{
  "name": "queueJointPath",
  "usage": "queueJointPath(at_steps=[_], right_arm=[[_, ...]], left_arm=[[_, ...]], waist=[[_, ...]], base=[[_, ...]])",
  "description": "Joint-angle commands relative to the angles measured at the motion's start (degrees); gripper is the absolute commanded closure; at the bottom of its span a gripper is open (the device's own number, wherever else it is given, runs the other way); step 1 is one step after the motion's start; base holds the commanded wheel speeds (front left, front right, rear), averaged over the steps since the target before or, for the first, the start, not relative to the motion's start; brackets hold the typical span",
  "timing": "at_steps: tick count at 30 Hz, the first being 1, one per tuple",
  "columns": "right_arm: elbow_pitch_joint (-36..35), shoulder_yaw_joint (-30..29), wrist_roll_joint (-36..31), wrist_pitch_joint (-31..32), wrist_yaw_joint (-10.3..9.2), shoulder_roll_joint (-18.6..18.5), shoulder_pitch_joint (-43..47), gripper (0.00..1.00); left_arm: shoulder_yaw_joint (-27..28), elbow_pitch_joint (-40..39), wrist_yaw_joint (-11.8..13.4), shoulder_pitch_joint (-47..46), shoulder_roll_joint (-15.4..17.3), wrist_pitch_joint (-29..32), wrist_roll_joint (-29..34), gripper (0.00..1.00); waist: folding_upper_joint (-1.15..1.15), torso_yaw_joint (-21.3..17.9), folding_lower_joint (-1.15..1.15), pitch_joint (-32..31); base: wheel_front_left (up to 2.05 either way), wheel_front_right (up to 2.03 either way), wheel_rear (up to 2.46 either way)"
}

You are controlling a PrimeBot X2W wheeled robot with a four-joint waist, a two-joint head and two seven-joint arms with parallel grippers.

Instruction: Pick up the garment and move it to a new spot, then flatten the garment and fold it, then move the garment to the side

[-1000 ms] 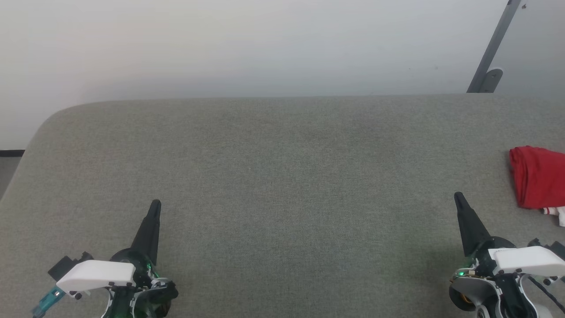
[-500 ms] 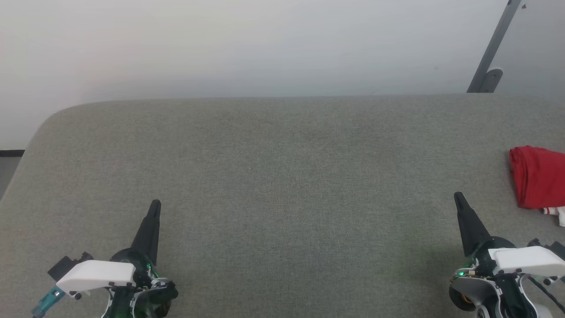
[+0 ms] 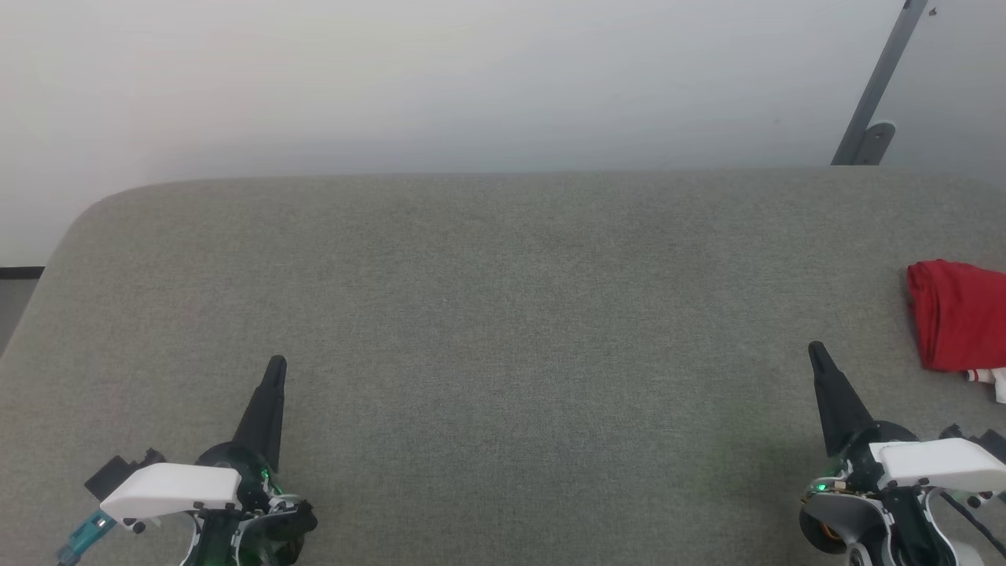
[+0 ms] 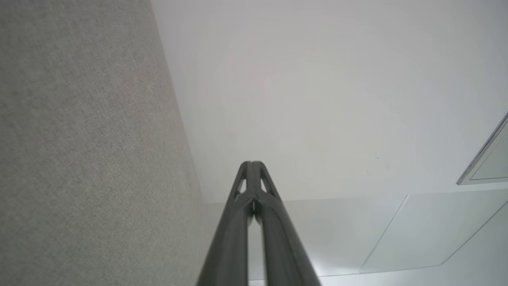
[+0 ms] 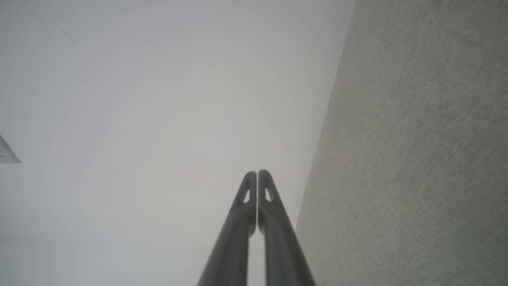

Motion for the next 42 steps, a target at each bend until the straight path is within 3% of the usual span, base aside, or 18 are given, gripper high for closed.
queueJointPath(at_steps=[1,42], right_arm=[[0.17,-0.02,0.25,0.14,-0.02,0.2,-0.34,1.0],[0.17,0.01,0.26,0.12,-0.01,0.2,-0.34,1.0]], left_arm=[[0.23,0.0,-0.16,-0.63,-0.07,0.35,0.25,1.0],[0.49,0.01,-0.16,-0.66,-0.24,0.49,0.46,1.0]], waist=[[0.0,0.0,0.0,0.0],[0.0,0.0,0.0,0.0]], base=[[0.0,0.0,0.0],[0.0,0.0,0.0]])
